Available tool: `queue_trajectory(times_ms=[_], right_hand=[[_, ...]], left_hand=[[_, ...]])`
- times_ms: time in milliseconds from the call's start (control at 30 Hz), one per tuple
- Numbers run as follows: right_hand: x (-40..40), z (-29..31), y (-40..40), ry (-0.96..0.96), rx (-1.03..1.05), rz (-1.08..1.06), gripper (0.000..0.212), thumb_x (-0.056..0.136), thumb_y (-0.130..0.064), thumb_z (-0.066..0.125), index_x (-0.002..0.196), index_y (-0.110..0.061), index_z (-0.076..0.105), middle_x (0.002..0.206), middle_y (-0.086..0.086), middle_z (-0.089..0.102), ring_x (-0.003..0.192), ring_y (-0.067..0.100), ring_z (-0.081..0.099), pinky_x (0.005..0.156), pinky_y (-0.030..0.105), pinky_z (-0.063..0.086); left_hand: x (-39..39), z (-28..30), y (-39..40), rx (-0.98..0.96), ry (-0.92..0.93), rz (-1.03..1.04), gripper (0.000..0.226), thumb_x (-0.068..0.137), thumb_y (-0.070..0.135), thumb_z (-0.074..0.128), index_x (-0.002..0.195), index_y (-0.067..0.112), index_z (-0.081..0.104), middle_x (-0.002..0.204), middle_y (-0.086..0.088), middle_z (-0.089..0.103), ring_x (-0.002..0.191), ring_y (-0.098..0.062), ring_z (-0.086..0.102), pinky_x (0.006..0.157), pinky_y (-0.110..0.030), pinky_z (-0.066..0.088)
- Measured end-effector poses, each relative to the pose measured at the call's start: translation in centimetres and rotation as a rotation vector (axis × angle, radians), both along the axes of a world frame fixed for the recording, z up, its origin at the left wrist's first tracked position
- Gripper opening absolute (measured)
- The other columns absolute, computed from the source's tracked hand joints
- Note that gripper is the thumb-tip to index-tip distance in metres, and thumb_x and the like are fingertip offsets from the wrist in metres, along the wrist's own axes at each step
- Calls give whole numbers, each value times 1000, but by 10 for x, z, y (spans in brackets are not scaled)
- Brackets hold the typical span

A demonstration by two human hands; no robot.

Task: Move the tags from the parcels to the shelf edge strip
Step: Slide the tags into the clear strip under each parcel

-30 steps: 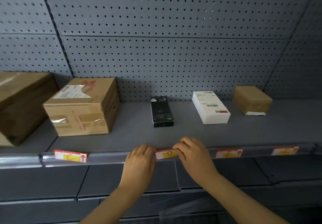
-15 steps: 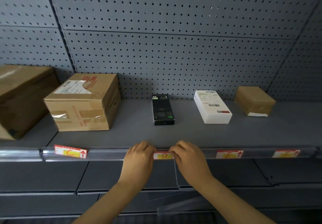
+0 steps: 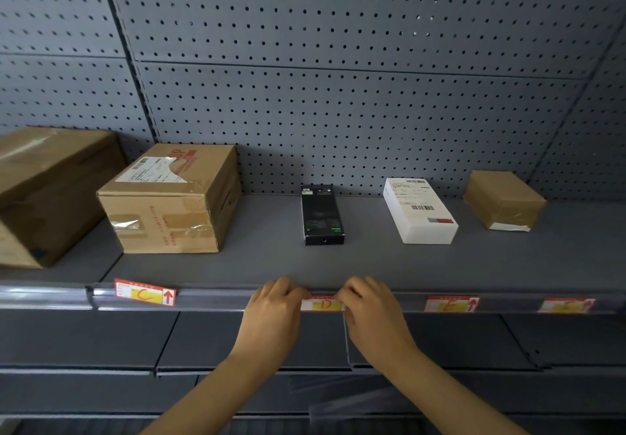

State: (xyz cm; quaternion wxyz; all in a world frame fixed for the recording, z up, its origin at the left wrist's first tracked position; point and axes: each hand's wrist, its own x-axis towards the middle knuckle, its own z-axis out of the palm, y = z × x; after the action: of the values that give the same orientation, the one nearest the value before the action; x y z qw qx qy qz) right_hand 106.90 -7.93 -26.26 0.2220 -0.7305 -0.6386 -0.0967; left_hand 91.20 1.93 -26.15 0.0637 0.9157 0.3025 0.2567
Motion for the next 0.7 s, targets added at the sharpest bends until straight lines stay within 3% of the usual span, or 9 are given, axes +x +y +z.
queue_trajectory(times_ms=[133,267,433,533,700], right_hand=[[-4,-2,-7,-107,2,-14,41,51,-6,89,89,-15,75,87,-1,65,79,19,63,65,28,55],[-11,-13,-14,-189,78,7,30,53,-4,87,79,-15,76,90,1,67,82,21,63,68,32,53],[-19,-23,-3,-136,108,70,30,47,4,80,65,-15,66,79,-1,63,74,21,59,62,29,46],[-33,-20,14,-83,139,131,31,47,5,80,66,-15,66,77,-2,63,71,21,59,62,29,45],[-84,-5,60,6,182,232,30,51,5,78,71,-15,68,73,-1,63,66,20,59,56,28,49]], left_hand=[[-1,-3,-2,14,9,22,35,59,-2,81,86,19,74,78,-1,63,65,-21,62,58,-30,53],[-7,-4,-12,51,-6,-35,37,57,-3,80,85,19,71,85,-1,62,68,-19,62,58,-28,52],[-21,-7,-19,56,81,-24,40,50,0,80,81,23,67,84,1,62,63,-17,59,54,-25,46],[-39,-6,-13,57,93,35,37,46,3,82,74,23,68,80,1,65,61,-18,61,53,-25,46],[-91,1,20,59,39,158,26,62,2,71,80,21,70,80,1,65,67,-21,65,59,-32,51]])
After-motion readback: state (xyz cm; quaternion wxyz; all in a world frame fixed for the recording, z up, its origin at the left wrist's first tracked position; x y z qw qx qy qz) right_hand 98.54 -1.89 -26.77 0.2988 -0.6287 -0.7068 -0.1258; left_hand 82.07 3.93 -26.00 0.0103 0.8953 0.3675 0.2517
